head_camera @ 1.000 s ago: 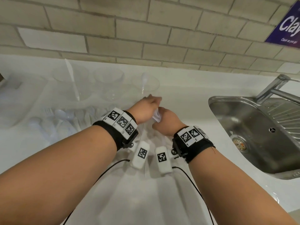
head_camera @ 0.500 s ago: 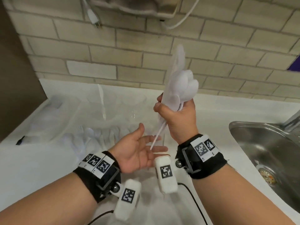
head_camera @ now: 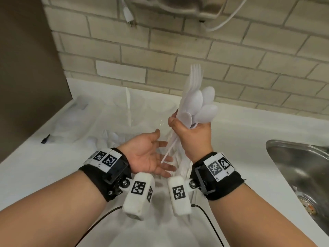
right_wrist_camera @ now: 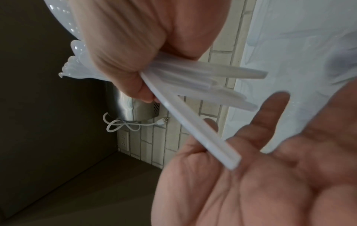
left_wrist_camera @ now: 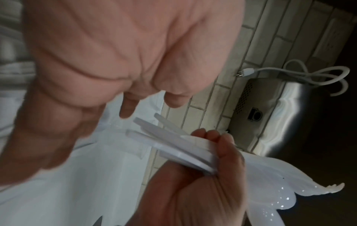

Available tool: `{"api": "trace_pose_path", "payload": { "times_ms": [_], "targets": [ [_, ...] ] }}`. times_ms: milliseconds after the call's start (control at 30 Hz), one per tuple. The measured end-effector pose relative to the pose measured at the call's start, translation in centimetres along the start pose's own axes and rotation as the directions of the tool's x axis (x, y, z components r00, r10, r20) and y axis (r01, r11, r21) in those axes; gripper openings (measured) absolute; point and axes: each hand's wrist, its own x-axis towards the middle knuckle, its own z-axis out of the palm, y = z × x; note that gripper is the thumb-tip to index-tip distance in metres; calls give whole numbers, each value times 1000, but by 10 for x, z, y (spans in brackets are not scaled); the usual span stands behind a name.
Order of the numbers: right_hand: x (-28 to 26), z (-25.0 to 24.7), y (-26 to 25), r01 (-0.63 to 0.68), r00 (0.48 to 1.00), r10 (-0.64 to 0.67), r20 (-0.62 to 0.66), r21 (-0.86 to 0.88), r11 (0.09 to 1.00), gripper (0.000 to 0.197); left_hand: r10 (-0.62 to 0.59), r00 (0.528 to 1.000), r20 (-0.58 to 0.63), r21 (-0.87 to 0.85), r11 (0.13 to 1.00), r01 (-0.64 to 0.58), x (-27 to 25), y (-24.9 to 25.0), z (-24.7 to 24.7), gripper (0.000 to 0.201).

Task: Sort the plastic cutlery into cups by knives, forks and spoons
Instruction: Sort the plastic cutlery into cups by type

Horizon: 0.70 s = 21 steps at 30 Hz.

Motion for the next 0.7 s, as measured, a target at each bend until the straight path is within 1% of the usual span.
{"api": "trace_pose_path", "payload": {
  "times_ms": [67,133,200,267,300,367,400,467,500,533,567,633,700],
  "targets": [
    [0,2,1,4,1000,-4,-11,8,1000,14,-2,998,68,-23,1000,3,2,-3,0,68],
    [-3,7,4,4,1000,-4,-20,-4,1000,24,23,995,99,-76,997,-15,4,-2,-2,79],
    [-4,9,8,-7,1000,7,-28,7,1000,40,69,995,77,-131,990,-59,5,1,-3,79],
    [-5,12,11,-24,1000,24,1,34,999,47,142,989,36,-166,977,-134,7,4,-2,71],
    [-6,14,13,-47,999,46,19,58,997,46,181,983,7,-165,970,-178,6,5,-1,65],
    [-9,17,13,-98,994,94,49,100,990,32,235,972,-31,-138,962,-237,4,8,2,57],
    [-10,19,12,-117,992,111,68,103,988,23,239,971,-33,-116,964,-241,2,8,3,55],
    [-9,19,10,-143,986,130,108,125,982,4,191,981,-25,-36,981,-192,-2,8,4,58],
    [-9,18,8,-158,983,138,124,163,974,4,165,986,-32,-5,986,-165,-4,7,4,61],
    [-8,17,8,-179,979,153,138,195,964,10,161,986,-41,1,987,-161,-5,6,3,63],
    [-7,17,8,-200,974,168,154,228,953,11,180,983,-45,-22,983,-181,-4,6,1,64],
    [-9,19,10,-220,969,185,165,235,947,3,225,974,-38,-80,971,-227,-3,4,2,60],
    [-11,19,13,-230,964,189,188,228,946,9,233,972,-11,-44,971,-233,-5,4,0,59]
  ]
}}
